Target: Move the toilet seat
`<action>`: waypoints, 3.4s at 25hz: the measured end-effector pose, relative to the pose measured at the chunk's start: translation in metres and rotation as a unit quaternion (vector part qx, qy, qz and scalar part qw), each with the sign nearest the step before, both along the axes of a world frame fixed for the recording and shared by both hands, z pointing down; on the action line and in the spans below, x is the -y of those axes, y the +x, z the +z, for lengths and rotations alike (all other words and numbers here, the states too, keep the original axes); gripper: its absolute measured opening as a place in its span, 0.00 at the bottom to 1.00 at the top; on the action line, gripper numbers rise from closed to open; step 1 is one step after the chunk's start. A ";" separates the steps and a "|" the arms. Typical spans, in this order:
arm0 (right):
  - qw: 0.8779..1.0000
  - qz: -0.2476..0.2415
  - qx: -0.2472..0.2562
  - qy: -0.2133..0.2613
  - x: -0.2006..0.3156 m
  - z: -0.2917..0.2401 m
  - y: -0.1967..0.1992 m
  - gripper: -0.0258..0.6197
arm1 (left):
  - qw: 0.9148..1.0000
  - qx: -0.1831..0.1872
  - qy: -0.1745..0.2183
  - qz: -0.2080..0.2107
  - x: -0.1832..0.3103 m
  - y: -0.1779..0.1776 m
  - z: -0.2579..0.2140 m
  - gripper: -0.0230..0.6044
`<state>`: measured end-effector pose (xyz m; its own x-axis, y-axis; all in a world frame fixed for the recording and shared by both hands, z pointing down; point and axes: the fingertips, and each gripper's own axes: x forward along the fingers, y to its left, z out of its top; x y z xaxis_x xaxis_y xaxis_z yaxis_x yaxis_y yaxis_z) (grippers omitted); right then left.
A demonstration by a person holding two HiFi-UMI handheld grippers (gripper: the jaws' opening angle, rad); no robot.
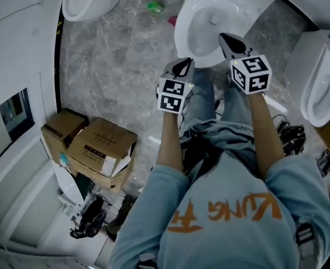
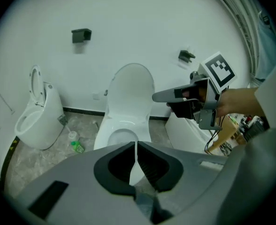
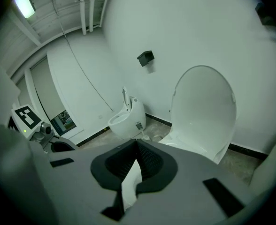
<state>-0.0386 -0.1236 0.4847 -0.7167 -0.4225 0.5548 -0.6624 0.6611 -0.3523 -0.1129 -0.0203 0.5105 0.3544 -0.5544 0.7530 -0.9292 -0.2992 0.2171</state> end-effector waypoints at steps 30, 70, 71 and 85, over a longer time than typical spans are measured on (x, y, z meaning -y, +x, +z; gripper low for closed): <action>0.964 -0.144 -0.175 -0.139 -0.106 0.288 -0.045 0.37 | 0.848 0.076 -0.166 0.498 -0.034 -0.030 0.273 0.33; 0.819 -0.471 -0.312 -0.100 -0.178 0.369 -0.084 0.54 | 0.644 0.180 -0.070 0.741 -0.061 -0.033 0.340 0.59; 0.820 -0.472 -0.309 -0.101 -0.177 0.365 -0.084 0.53 | 0.644 0.182 -0.060 0.741 -0.060 -0.032 0.338 0.59; 0.833 -0.471 -0.273 -0.095 -0.164 0.262 -0.080 0.49 | 0.608 0.251 0.021 0.753 -0.043 -0.034 0.259 0.58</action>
<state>-0.1184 0.0404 0.7467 -0.2991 0.3189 0.8994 0.0238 0.9447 -0.3271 -0.1466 0.0226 0.7693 0.2154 0.0919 0.9722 0.4581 -0.8887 -0.0175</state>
